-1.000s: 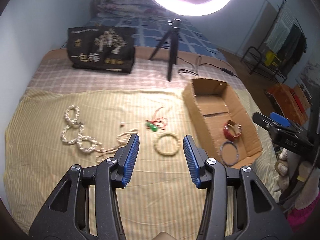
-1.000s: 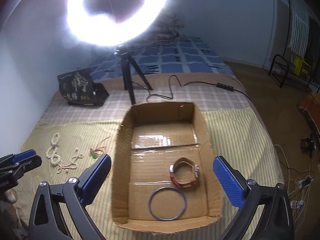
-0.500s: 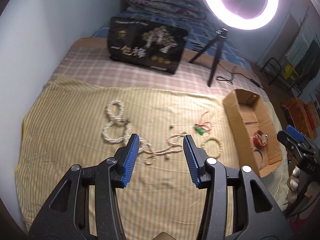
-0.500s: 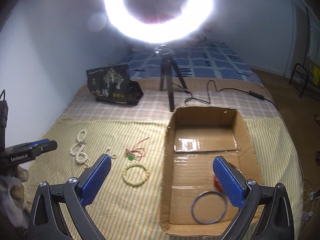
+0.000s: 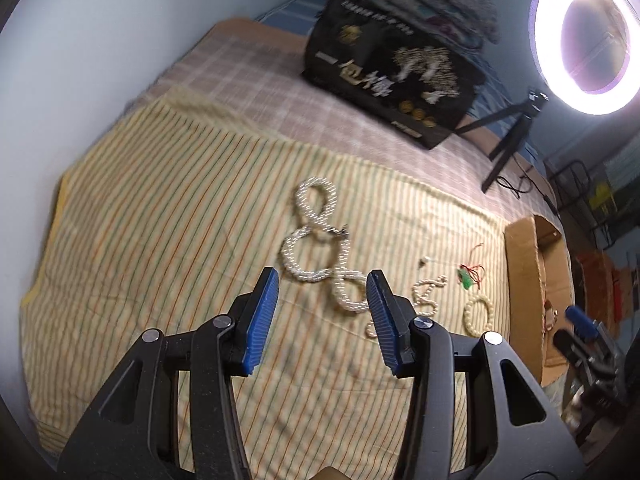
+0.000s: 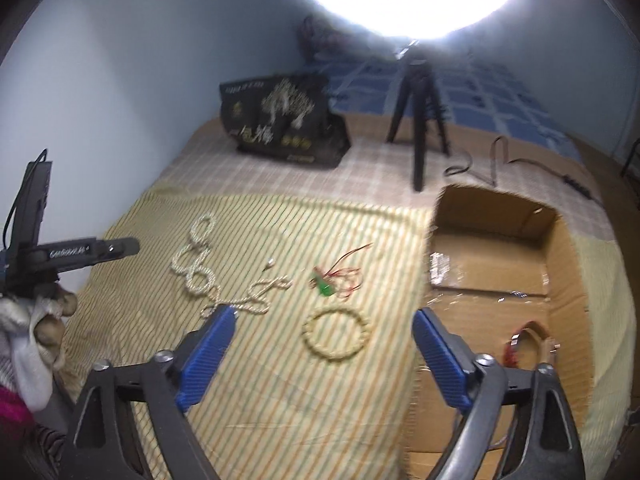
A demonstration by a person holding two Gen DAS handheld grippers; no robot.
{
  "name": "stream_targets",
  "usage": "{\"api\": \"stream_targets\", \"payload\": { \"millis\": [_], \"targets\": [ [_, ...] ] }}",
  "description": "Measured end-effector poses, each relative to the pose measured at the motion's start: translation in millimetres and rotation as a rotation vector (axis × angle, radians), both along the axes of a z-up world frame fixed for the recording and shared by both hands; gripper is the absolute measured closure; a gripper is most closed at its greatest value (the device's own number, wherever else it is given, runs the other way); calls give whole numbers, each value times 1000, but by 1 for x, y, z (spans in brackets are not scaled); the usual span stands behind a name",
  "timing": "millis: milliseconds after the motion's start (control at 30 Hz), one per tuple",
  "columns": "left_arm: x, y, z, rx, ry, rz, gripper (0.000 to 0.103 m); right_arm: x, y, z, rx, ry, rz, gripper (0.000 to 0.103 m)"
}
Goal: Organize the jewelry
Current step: 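Close left tool on the thick pearl necklace while right tool grasps the pale bead bracelet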
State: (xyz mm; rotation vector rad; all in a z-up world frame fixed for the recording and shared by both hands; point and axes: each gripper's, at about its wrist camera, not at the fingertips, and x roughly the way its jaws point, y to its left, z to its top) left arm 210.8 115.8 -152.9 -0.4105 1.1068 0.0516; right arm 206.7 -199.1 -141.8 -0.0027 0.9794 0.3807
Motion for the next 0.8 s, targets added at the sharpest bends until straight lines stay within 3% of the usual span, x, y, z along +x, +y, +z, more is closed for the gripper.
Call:
{"api": "stream_targets", "payload": {
  "millis": [233, 433, 600, 800],
  "targets": [
    [15, 12, -27, -60, 59, 44, 57, 6, 18, -24, -12, 80, 52, 41],
    [28, 13, -44, -67, 97, 51, 60, 18, 22, -42, 1, 148, 69, 61],
    [37, 10, -56, -79, 120, 53, 63, 28, 24, -60, 34, 211, 73, 67],
    [45, 10, -68, -74, 145, 55, 67, 34, 36, -72, -21, 226, 90, 70]
  ]
}}
